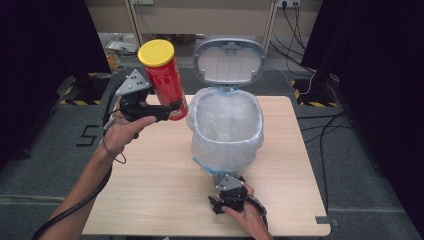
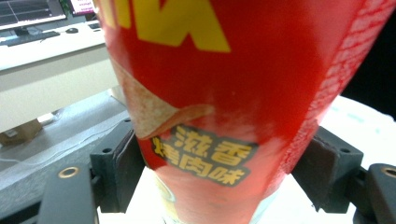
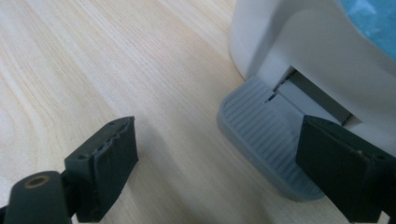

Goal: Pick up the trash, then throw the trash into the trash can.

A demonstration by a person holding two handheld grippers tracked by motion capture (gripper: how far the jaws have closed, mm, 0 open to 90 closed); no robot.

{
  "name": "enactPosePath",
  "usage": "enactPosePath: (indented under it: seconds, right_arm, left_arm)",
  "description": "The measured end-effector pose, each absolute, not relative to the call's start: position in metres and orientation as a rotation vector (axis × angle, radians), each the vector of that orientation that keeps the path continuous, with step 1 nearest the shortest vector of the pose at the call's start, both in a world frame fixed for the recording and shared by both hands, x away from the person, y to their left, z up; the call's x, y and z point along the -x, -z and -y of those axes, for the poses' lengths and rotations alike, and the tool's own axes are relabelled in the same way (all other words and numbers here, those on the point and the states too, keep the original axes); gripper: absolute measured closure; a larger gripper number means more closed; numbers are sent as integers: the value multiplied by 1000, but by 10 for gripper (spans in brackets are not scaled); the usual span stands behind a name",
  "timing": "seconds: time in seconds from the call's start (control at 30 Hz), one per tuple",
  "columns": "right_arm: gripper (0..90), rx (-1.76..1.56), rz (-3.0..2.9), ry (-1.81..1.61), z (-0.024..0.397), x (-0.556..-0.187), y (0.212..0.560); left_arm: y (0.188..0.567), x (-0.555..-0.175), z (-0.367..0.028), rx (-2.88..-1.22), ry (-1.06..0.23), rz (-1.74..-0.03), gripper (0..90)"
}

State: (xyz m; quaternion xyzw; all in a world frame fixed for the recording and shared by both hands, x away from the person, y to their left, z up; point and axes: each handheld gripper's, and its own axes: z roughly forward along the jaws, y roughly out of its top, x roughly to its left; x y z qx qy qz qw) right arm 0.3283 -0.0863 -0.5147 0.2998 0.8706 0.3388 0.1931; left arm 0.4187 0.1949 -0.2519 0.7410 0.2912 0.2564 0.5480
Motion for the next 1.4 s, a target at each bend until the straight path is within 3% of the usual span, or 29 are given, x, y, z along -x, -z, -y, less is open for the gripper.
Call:
enactPosePath:
  seconds: [0.8,1.4]
  right_arm:
    - [128,-838,-2443,-958,87,-328,515]
    - [128,-834,-2448,-962,87,-328,515]
  left_arm:
    - [249,-430,-126,-1802,-516,-586,239]
    - [260,-439,-95,-1850,-453,-570,238]
